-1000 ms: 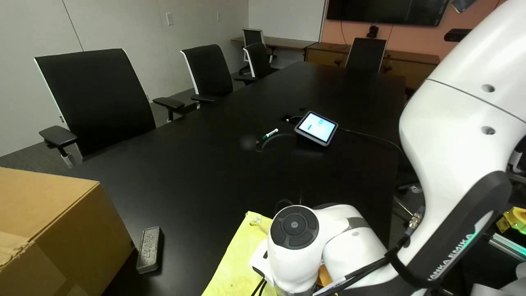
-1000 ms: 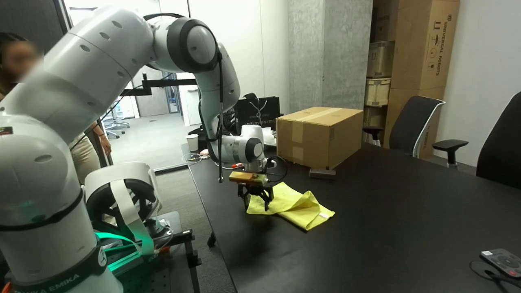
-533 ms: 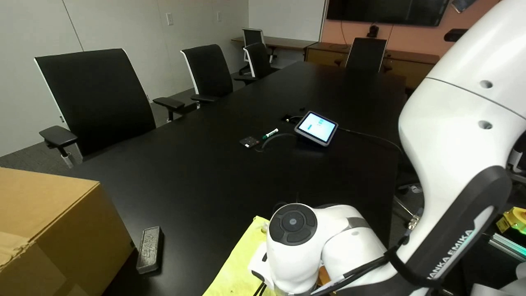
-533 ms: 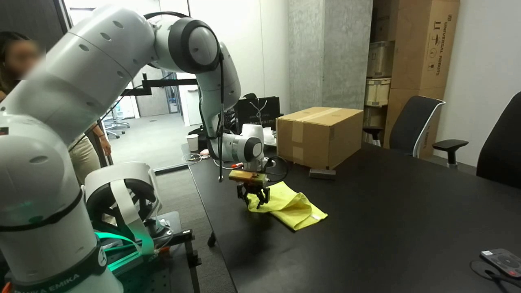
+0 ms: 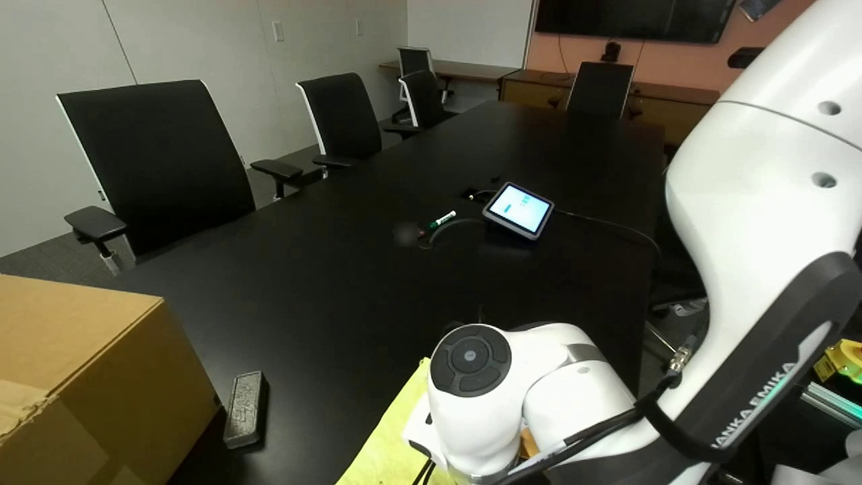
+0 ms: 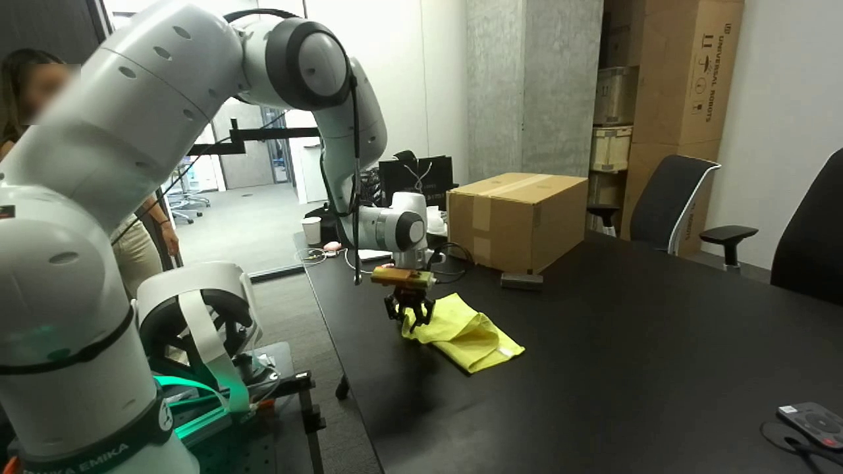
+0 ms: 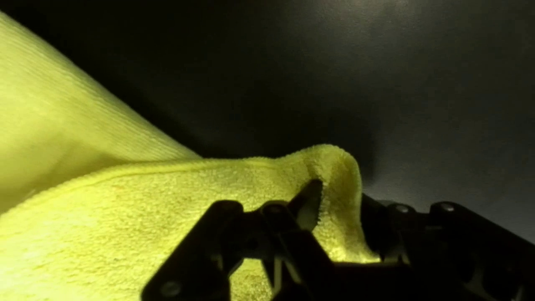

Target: Fold the towel in half

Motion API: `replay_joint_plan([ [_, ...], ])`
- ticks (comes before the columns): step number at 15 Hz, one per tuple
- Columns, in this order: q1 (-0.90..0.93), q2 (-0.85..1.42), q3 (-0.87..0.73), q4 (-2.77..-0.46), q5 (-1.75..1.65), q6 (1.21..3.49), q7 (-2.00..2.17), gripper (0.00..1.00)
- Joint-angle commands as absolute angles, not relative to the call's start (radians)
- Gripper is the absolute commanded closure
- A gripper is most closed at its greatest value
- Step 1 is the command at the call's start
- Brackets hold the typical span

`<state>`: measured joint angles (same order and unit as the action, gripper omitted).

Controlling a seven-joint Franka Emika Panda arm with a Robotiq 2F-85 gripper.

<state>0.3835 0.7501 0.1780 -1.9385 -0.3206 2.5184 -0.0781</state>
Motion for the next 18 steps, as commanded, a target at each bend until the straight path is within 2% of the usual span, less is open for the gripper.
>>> replay_joint_plan([
  [1,0.406,0.705,0.169,-1.9,-0.338,2.403,-0.1,0.93],
  [5,0.438,0.706,0.152,-1.776,-0.4,2.247,-0.11,0.93],
  [9,0.474,0.794,0.136,-1.548,-0.485,2.086,-0.149,0.93],
  [18,0.572,1.08,0.111,-1.112,-0.624,1.924,-0.34,0.93],
])
